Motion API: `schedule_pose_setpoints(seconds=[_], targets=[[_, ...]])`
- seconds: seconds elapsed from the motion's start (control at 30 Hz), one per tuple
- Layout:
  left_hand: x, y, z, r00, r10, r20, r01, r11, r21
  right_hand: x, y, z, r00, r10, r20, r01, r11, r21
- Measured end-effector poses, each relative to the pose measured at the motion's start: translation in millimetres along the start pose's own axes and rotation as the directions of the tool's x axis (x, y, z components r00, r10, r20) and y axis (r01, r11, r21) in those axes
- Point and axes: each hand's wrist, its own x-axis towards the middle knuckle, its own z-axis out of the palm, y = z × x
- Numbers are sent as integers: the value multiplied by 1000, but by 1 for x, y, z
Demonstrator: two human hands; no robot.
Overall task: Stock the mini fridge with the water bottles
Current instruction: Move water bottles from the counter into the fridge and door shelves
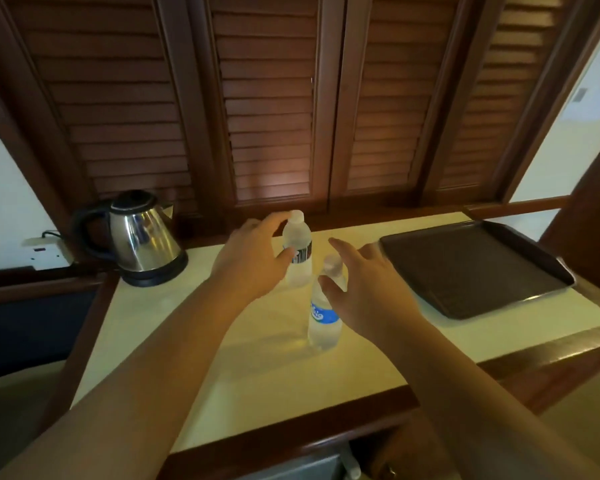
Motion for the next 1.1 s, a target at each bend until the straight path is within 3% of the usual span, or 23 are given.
schedule_pose_setpoints(seconds=[0.17,0.4,0.57,0.67,0.77,0.9,1.1], targets=[[80,1,31,996,60,68,-67,993,98,22,8,9,999,14,-37,-10,995,98],[71,-8,58,982,90,-167,-89,996,14,-11,27,-1,987,19,-159,10,983,183],[2,10,41,922,206,-329,-203,978,43,-97,41,-30,895,6,-447,93,975,200],[-58,39,14,890,248,-382,-284,958,-42,-160,48,-45,851,50,-522,74,974,214],[-131,68,-9,864,288,-413,-353,932,-88,-222,56,-57,840,77,-537,33,981,192],[-224,87,-10,881,252,-400,-350,917,-192,-300,72,-54,856,92,-509,-2,985,174],[-333,85,37,935,235,-265,-311,904,-294,-390,93,0,878,174,-447,-102,978,180]])
